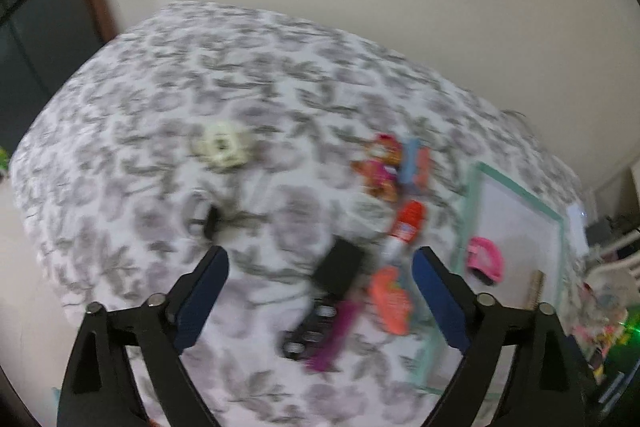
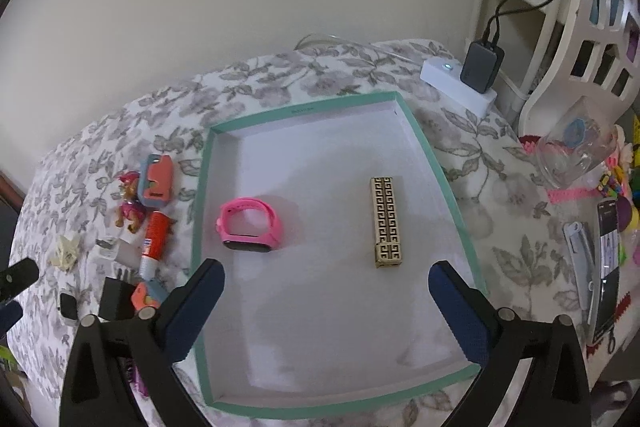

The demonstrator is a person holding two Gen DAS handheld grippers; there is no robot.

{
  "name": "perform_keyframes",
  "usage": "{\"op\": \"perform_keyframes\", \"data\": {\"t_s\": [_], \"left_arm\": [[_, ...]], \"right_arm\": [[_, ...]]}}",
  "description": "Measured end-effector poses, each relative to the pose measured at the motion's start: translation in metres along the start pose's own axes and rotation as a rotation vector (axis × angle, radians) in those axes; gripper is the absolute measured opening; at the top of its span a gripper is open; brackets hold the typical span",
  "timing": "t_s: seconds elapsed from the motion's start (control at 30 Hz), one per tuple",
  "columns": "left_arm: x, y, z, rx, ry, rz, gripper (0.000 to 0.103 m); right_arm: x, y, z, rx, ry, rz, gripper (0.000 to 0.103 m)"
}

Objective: Organize rigid objects
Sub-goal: 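Move both tools back over the remaining items beside the tray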

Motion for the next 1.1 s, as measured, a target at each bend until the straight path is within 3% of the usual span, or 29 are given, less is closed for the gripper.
{"op": "perform_keyframes", "data": {"t_s": [0.13, 0.3, 0.53, 0.7, 0.87, 1.1], "left_arm": [[0.004, -0.008, -0.032, 0.032, -0.078, 0.012, 0.098], [0.004, -0.014, -0.061, 0.085, -0.086, -0.007, 0.098], [0.003, -0.017, -0.086, 0.139, -0.074, -0.027, 0.098], [-0.016, -0.006, -0.082, 0.128, -0.046, -0.114, 0.098], [-0.034, 0.008, -0.068, 0.093, -0.022, -0.193, 0.098], [-0.056, 0.025, -0.065, 0.057, -0.070, -0.267, 0.098]], "right_arm": [[0.014, -0.002, -0.019, 0.008, -0.062, 0.016, 0.103], [0.033, -0.008, -0.042, -0.025, -0.161, 0.031, 0.103], [0.049, -0.014, -0.075, 0.041, -0.145, 0.081, 0.103], [0.038, -0.004, -0.111, 0.154, -0.155, 0.033, 0.103], [0.015, 0.018, -0.123, 0.178, -0.142, -0.083, 0.103], [-0.003, 0.040, -0.125, 0.208, -0.115, -0.139, 0.103]]}}
Point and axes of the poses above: each gripper's, at about its wrist camera, not at the fingertips, and x roughly against the way its jaws point, z to its right, y to its underside, the point moved 8 cm from there along -x, roughly the way its jaws point, and after that the axes turned 4 degrees about y, right-handed, at the moved point
